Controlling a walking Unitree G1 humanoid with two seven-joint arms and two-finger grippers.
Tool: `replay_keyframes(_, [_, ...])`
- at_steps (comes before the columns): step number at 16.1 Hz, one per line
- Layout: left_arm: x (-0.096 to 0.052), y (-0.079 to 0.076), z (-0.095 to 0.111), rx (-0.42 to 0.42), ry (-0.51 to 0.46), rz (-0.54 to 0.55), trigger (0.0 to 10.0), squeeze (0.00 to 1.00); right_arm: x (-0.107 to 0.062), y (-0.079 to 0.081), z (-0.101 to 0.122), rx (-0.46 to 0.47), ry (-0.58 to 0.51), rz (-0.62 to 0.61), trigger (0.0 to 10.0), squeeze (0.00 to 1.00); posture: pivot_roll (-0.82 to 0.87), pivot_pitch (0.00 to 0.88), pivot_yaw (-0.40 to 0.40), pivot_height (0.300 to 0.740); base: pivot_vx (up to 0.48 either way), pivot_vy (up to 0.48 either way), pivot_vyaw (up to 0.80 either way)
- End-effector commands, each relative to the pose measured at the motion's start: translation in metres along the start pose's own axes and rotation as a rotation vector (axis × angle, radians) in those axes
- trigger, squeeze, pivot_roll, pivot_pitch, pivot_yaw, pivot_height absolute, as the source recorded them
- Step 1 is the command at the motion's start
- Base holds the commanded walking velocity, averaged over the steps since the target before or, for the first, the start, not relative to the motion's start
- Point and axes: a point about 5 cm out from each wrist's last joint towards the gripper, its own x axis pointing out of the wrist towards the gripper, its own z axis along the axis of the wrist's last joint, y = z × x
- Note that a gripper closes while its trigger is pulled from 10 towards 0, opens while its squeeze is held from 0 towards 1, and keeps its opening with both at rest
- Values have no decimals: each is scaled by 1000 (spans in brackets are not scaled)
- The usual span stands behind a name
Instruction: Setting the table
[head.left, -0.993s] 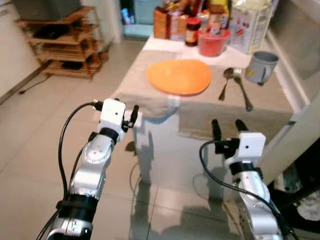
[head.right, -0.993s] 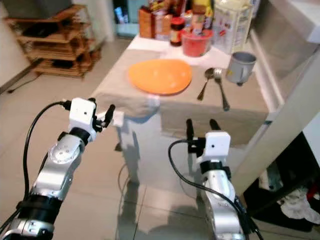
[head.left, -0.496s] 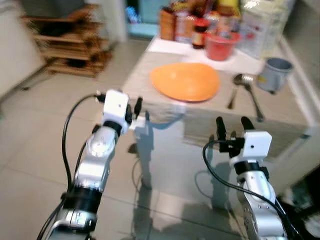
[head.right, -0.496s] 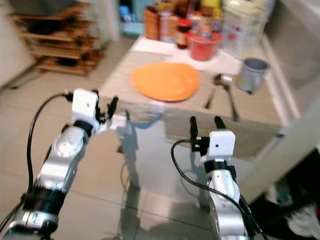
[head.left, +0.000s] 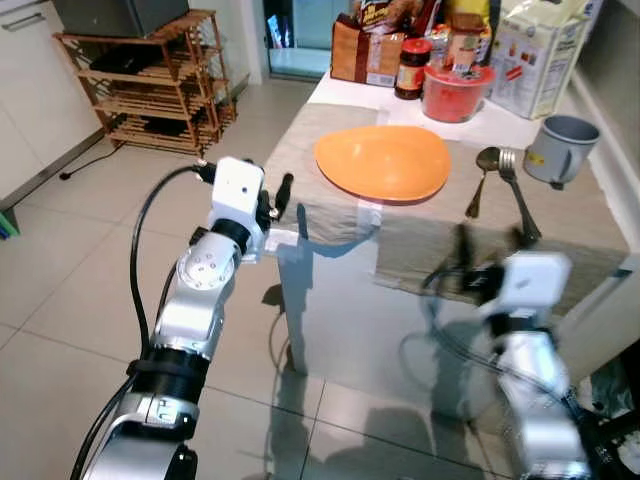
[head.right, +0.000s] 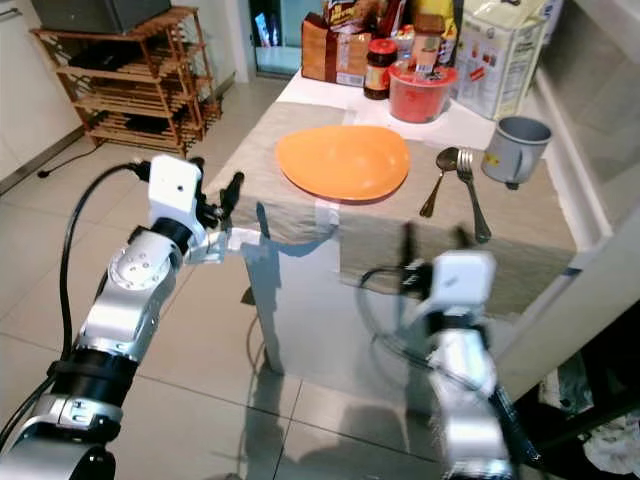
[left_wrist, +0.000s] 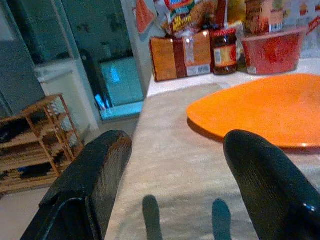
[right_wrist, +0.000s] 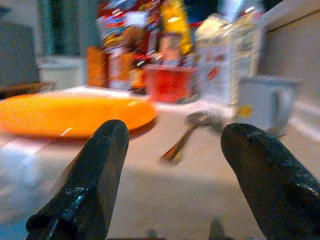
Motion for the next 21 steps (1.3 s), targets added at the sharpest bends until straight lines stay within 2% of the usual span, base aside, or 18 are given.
replay_keyframes(1, [-2, -4, -4, 8, 9, -15, 10000, 0, 1, -4, 3, 5, -8, -13, 10000, 0, -11, 0, 45, 740, 0, 0, 0])
replay_keyframes(4, [-6, -8, -7, -15, 14, -32, 10000, 0, -3, 2, 2, 10, 0, 6, 10000, 0, -10, 0, 41, 740, 0, 0, 0])
replay_keyframes(10, [-5, -19, 5, -1, -42, -86, 10000, 0, -1, 4, 1, 13, 9, 0, 10000, 0, -10, 0, 43, 740, 457, 0, -133])
replay_keyframes(16, [-7, -18, 2, -22, -33, -58, 10000, 0, 0, 8, -1, -10, 13, 17, 10000, 0, -1, 0, 30, 740, 480, 0, -133])
replay_keyframes(18, [-7, -15, 6, -7, -50, -31, 10000, 0, 1, 9, -1, -5, 13, 20, 10000, 0, 2, 0, 27, 740, 469, 0, 0])
replay_keyframes(21, [-1, -6, 22, 4, -89, 32, 10000, 0, -2, 15, -1, 7, 16, 40, 10000, 0, 10, 0, 20, 740, 0, 0, 0])
